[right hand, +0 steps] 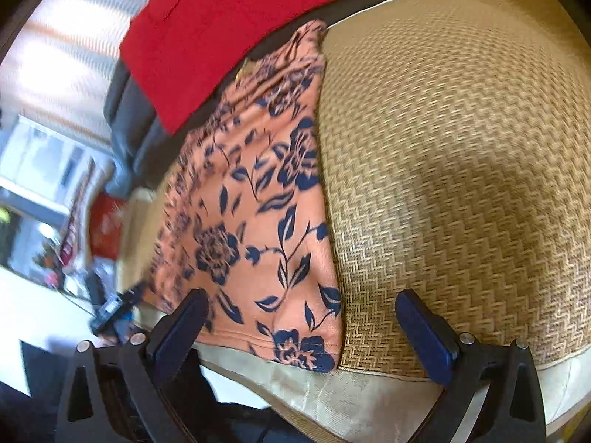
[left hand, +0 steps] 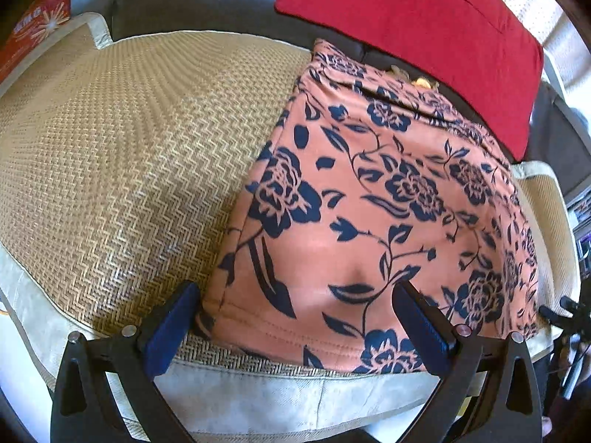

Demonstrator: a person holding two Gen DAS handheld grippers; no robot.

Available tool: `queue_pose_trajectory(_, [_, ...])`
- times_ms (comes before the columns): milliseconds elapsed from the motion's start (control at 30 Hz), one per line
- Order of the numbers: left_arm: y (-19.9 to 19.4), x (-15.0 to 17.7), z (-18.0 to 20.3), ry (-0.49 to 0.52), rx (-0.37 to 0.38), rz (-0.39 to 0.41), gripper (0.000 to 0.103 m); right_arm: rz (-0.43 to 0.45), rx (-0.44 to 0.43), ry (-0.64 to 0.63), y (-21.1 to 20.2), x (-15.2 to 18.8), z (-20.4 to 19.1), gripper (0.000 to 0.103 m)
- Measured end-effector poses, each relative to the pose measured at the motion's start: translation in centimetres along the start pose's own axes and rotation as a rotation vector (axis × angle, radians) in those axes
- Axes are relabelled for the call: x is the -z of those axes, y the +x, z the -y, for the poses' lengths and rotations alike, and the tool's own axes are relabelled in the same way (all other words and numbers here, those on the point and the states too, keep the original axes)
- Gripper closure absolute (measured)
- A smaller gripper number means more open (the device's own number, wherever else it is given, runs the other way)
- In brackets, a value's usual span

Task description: Fold small clothes

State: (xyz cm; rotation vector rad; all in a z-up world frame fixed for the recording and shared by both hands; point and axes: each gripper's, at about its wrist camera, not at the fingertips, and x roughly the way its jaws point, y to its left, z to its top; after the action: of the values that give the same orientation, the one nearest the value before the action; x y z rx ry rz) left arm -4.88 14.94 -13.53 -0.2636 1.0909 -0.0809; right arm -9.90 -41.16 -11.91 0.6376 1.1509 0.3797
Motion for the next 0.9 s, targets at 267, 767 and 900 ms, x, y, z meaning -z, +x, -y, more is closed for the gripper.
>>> queue_pose_trajectory(267, [-0.3,0.6,-0.1,0.025,-0.094,-0.045,0.0,-0.114,0.096,-0.125,4.2,-0.4,-3.0,0.001])
queue_pose_trajectory(767, [-0.1,0.6,-0.8,0.039,-0.106,-0.113,0.063,-0.164,0.134,-0.115,8.0,-0.5,-5.7,0.023])
queue_pose_trajectory(900, [-0.5,0.4,-1.9,-0.011,-0.043,-0.134,0.086,-0.176,0.099,-0.092,7.7,-0.6,-5.0,0.071])
